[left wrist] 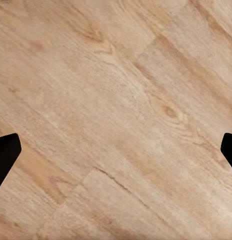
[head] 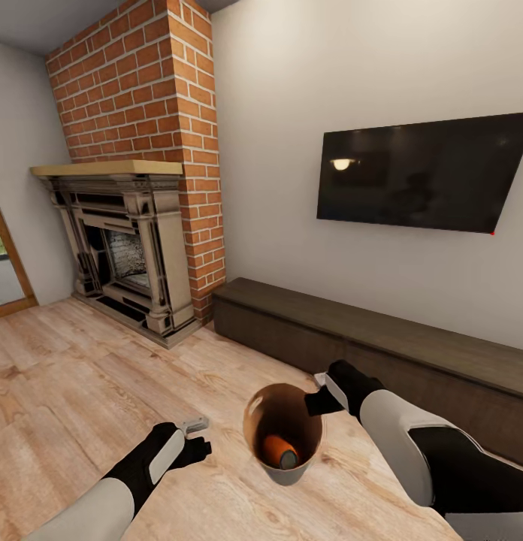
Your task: Put the three can of soda from the living room inside the tash can in the kitchen.
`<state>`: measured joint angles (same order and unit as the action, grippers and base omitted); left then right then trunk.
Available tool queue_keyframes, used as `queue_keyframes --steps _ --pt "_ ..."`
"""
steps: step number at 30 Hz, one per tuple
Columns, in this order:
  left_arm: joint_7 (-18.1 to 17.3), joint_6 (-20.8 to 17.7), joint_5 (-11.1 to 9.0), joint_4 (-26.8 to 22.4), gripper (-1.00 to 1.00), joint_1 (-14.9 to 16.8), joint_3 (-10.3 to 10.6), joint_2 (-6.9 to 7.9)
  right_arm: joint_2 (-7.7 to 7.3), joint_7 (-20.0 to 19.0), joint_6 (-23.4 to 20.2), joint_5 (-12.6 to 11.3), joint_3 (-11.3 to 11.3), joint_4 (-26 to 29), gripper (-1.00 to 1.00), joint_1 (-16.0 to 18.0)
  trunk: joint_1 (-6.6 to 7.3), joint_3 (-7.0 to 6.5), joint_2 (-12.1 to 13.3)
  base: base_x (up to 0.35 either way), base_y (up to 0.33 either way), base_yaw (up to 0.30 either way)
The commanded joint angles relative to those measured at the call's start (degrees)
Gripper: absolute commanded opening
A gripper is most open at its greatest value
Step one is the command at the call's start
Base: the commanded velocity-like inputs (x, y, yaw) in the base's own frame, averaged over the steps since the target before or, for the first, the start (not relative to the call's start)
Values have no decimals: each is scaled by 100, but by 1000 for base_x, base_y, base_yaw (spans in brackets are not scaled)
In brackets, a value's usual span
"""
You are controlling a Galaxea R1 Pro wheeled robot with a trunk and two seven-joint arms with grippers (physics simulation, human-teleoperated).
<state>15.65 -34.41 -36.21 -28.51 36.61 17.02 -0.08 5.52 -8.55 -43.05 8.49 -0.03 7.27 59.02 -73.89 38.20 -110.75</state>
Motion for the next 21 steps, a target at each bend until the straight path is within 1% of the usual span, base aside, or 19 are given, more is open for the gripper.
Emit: queue_keyframes --steps 1,2,4,7,21 --pt "0 -1 0 -1 100 1 -4 0 -5 -103 -4 -2 -43 11 -100 5 0 -1 -1 0 0 0" --pt "-1 -2 0 -2 100 2 -13 0 -12 -214 -11 0 -42 11 -100 5 0 -1 -1 0 0 0" --pt "-1 -3 0 -4 100 3 -28 -1 -18 -306 -20 2 -42 11 -100 5 0 -1 -1 -5 0 0" --pt "-1 -4 0 -5 100 2 -41 2 -22 -353 -25 3 -41 11 -100 5 0 -1 -1 -10 0 0" --pt "3 4 0 -5 100 4 -57 16 -33 -309 -21 28 -39 11 -100 5 0 -1 -1 -1 0 0"
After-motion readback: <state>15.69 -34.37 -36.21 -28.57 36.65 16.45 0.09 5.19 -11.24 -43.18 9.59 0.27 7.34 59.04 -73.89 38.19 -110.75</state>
